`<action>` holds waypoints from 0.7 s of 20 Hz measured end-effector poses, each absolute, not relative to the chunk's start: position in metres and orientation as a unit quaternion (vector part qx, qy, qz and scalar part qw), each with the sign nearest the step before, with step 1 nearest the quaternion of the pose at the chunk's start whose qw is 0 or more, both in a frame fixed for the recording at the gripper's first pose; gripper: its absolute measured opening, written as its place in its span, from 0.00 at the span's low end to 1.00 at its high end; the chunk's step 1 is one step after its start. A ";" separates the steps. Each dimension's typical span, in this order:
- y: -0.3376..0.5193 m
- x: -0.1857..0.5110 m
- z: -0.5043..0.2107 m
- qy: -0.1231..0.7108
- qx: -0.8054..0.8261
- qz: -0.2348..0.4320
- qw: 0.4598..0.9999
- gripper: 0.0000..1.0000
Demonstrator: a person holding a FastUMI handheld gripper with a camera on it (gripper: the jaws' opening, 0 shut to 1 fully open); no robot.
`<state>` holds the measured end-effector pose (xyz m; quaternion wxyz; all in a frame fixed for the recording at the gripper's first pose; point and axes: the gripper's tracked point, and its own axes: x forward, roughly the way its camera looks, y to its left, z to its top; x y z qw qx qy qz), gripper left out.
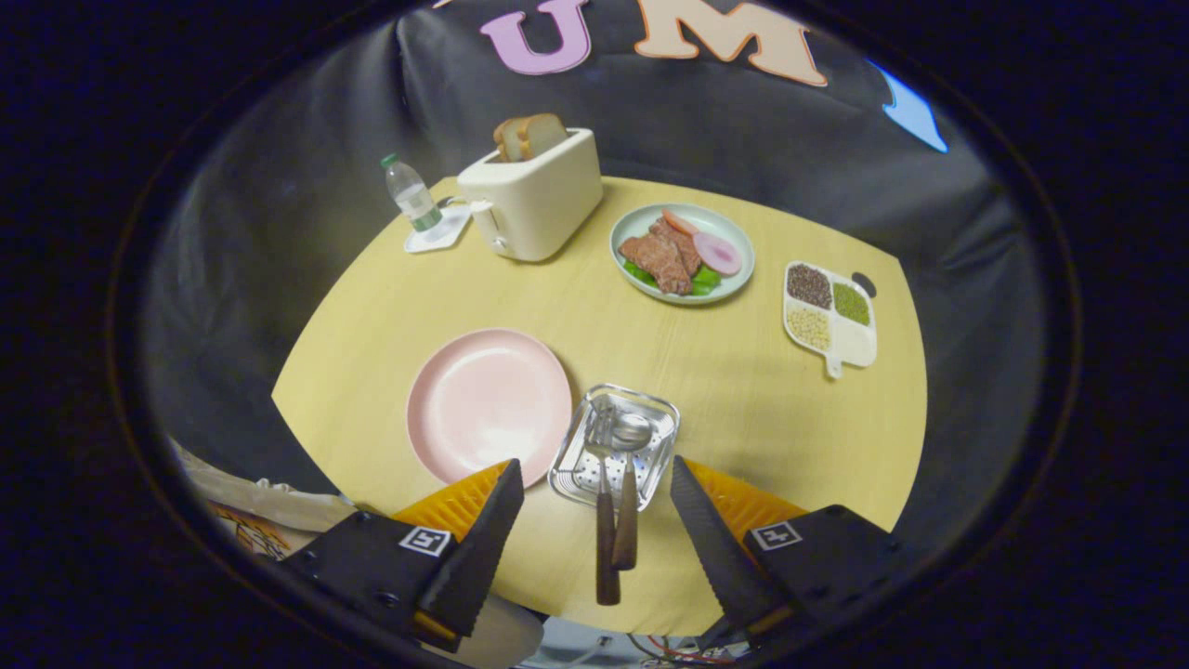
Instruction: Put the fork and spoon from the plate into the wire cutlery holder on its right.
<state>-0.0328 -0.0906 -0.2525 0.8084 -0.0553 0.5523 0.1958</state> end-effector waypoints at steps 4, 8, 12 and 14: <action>-0.060 -0.042 -0.240 0.508 -0.036 0.189 0.840 1.00; -0.024 -0.044 -0.227 0.449 -0.019 0.183 0.874 1.00; 0.006 -0.037 -0.202 0.368 -0.012 0.164 0.915 1.00; 0.017 -0.035 -0.192 0.330 -0.012 0.151 0.932 1.00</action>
